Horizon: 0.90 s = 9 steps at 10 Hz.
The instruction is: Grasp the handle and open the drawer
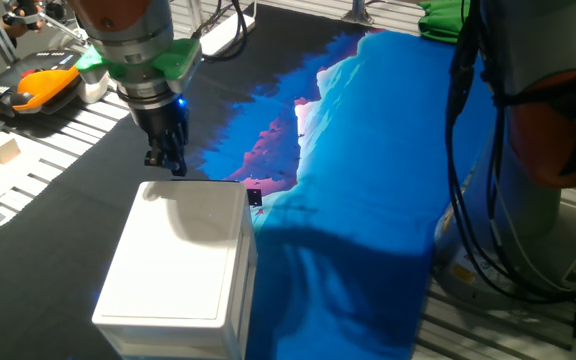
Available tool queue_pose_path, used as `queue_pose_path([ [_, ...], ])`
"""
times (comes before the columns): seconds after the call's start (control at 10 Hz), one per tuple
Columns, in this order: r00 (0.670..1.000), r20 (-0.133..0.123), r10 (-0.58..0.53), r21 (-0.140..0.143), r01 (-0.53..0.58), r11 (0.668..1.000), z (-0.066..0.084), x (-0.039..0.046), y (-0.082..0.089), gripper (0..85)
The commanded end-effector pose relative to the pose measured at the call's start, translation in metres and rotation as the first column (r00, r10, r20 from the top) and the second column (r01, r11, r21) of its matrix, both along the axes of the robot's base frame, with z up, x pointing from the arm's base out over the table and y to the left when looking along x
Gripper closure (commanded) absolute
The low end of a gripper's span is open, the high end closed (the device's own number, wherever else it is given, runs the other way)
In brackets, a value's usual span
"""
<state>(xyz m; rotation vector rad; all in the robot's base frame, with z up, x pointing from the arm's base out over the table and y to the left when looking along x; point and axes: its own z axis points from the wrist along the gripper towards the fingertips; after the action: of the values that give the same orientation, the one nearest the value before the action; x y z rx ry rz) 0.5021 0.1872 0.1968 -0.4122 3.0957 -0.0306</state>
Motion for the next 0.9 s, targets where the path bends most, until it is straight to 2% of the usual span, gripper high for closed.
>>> queue_pose_path([
  [0.0, 1.0, 0.001, -0.002, 0.002, 0.002, 1.0, -0.0001, -0.0001, 0.0, 85.0],
  [0.2, 1.0, 0.001, -0.005, 0.002, 0.005, 1.0, -0.0003, 0.0, 0.0, 85.0],
  [0.3, 1.0, 0.002, -0.014, 0.002, 0.014, 1.0, -0.0003, -0.0001, 0.0, 68.0],
  [0.8, 1.0, 0.004, -0.022, 0.011, 0.022, 1.0, -0.0023, -0.0004, 0.0004, 68.0],
])
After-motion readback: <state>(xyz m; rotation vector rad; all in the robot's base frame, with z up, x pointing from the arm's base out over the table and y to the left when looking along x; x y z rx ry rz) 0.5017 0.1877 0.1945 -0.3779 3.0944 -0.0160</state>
